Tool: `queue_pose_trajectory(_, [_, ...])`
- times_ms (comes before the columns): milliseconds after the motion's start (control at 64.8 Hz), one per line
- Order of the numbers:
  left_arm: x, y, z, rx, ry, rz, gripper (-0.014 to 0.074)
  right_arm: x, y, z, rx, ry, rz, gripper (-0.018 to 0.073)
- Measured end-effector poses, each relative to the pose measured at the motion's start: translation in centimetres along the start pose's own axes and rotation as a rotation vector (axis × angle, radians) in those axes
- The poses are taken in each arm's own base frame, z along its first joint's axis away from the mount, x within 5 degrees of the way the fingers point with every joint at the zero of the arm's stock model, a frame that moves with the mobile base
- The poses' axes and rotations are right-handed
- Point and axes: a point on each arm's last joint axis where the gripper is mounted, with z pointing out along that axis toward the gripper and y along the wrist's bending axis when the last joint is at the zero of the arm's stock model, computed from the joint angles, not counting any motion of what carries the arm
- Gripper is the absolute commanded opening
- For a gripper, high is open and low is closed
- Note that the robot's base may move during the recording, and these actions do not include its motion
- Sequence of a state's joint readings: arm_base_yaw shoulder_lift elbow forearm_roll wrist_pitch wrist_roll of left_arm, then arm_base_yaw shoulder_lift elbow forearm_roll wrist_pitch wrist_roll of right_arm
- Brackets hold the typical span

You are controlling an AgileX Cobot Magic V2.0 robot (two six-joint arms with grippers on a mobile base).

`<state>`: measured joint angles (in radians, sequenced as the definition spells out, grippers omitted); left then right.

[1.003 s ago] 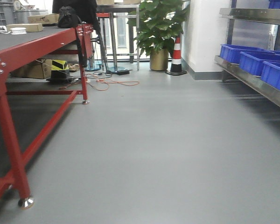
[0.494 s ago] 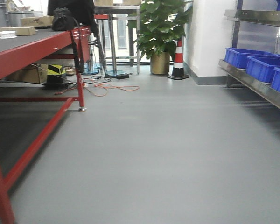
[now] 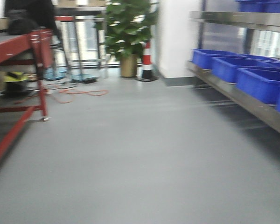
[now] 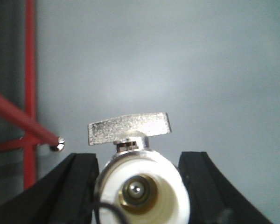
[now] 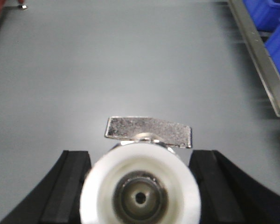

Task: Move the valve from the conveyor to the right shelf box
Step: 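Drive the base away from the conveyor to the shelf of blue bins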

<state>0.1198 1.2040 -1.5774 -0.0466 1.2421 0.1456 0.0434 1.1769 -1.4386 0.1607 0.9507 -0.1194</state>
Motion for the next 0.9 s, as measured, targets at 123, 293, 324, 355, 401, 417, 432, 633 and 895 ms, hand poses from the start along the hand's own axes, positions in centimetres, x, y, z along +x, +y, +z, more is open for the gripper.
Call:
queue_pose_trajectory(123, [0.0, 0.0, 0.0, 0.0, 0.0, 0.0, -0.0111, 0.0, 0.0, 0.0, 0.0, 0.0, 0.0, -0.0154])
queue_pose_trajectory(293, [0.0, 0.0, 0.0, 0.0, 0.0, 0.0, -0.0111, 0.0, 0.0, 0.0, 0.0, 0.0, 0.0, -0.0154])
queue_pose_trajectory(324, [0.0, 0.0, 0.0, 0.0, 0.0, 0.0, -0.0111, 0.0, 0.0, 0.0, 0.0, 0.0, 0.0, -0.0154])
queue_pose_trajectory(355, [0.0, 0.0, 0.0, 0.0, 0.0, 0.0, -0.0111, 0.0, 0.0, 0.0, 0.0, 0.0, 0.0, -0.0154])
queue_pose_trajectory(401, [0.0, 0.0, 0.0, 0.0, 0.0, 0.0, -0.0111, 0.0, 0.0, 0.0, 0.0, 0.0, 0.0, -0.0154])
queue_pose_trajectory(417, [0.0, 0.0, 0.0, 0.0, 0.0, 0.0, -0.0111, 0.0, 0.0, 0.0, 0.0, 0.0, 0.0, -0.0154])
queue_pose_trajectory(432, [0.0, 0.0, 0.0, 0.0, 0.0, 0.0, -0.0111, 0.0, 0.0, 0.0, 0.0, 0.0, 0.0, -0.0154])
queue_pose_trajectory(633, [0.0, 0.0, 0.0, 0.0, 0.0, 0.0, -0.0111, 0.0, 0.0, 0.0, 0.0, 0.0, 0.0, -0.0154])
queue_pose_trajectory(895, [0.0, 0.0, 0.0, 0.0, 0.0, 0.0, -0.0111, 0.0, 0.0, 0.0, 0.0, 0.0, 0.0, -0.0154])
